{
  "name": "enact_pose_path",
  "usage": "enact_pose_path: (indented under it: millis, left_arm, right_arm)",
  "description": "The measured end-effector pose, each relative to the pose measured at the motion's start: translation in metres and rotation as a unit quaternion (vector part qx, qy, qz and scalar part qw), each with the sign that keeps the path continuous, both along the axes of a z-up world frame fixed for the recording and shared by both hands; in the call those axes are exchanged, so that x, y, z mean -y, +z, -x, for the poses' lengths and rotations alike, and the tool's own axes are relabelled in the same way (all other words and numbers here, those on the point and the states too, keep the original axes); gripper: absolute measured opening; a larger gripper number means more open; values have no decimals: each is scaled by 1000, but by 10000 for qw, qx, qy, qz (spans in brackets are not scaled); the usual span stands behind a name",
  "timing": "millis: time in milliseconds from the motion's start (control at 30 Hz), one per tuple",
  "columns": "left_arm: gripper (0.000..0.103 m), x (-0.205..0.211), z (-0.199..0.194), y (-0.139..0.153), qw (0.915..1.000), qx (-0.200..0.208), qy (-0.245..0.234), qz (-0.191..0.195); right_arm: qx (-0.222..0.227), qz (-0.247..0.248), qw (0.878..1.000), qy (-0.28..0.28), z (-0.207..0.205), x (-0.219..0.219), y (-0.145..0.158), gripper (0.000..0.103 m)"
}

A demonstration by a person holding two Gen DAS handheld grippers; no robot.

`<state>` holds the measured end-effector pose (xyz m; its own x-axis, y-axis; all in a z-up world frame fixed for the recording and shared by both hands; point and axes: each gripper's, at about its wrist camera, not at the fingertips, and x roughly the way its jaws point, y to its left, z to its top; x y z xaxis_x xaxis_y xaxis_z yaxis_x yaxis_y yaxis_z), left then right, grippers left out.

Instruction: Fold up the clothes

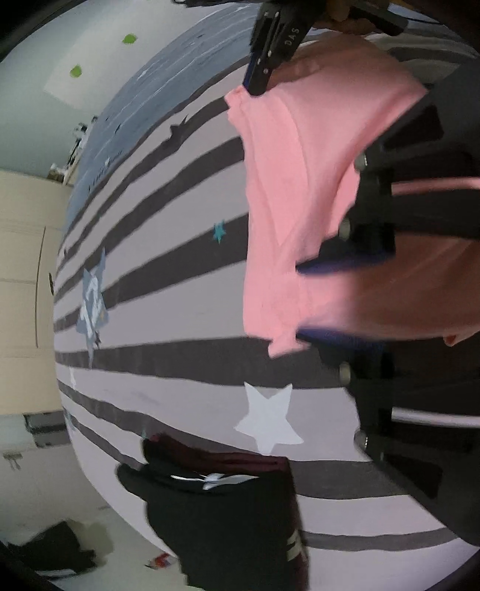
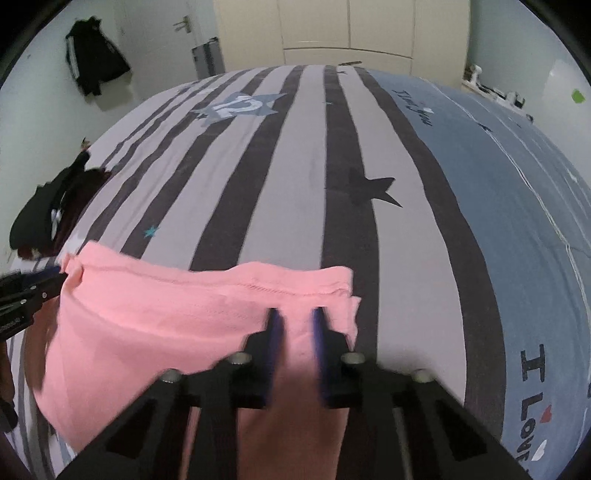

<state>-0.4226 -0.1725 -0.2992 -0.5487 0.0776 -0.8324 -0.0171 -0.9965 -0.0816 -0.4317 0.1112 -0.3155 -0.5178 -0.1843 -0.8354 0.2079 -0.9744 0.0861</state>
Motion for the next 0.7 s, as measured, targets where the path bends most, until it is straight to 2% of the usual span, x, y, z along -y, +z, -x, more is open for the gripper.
enact_pose_path:
  millis: [33, 100, 200, 267, 400, 467, 567, 700]
  left_arm:
    - [8, 2, 1, 2, 10000, -34, 47, 18]
    - [2, 3, 4, 5, 9998, -87, 111, 120]
    - [2, 15, 7, 3, 9993, -18, 341, 141]
    - [2, 25, 9, 5, 9987, 9, 504, 5]
    - [2, 26, 0, 31, 9970, -473, 493, -359]
    - [3, 20, -3, 39, 9964, -575, 395, -488]
    - [8, 5, 4, 43, 9956, -518, 105, -769]
    - [27, -29, 2, 42, 9956, -371, -345, -784]
  right_arm:
    - [12, 49, 10000, -29, 2, -2, 0, 3]
    - [37, 146, 9998, -87, 7, -6, -1, 2]
    - [34, 188, 9998, -105, 8, -8, -1, 2]
    - [43, 272, 9995, -164, 9, -11, -2, 2]
    - [-141, 295, 9989, -339, 8, -19, 8, 2]
    - [-194, 330, 9980, -496, 11, -27, 11, 1]
    - [-223, 448, 9968, -617, 15, -37, 17, 1]
    - [-200, 634, 9970, -391, 13, -33, 25, 3]
